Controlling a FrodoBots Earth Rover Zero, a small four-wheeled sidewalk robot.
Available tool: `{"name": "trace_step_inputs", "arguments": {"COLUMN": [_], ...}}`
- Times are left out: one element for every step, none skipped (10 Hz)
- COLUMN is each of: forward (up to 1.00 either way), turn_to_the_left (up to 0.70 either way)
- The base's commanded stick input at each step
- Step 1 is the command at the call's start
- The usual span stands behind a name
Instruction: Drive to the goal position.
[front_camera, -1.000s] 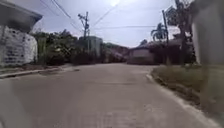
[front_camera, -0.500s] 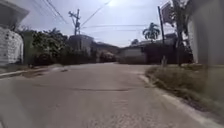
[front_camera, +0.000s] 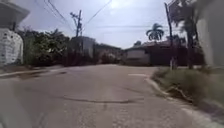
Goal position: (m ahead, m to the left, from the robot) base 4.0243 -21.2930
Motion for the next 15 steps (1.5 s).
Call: {"name": "trace_step_inputs", "arguments": {"forward": [1.0, 1.0, 1.0, 1.0, 1.0, 1.0, 1.0, 1.0, 1.0, 1.0, 1.0, 1.0, 1.0, 1.0, 1.0], "turn_to_the_left": [0.0, 0.0, 0.0, 0.0, 0.0, 0.0, -0.09, -0.4, -0.4, -0.4, -0.4, -0.4, -0.2, 0.0, 0.0]}}
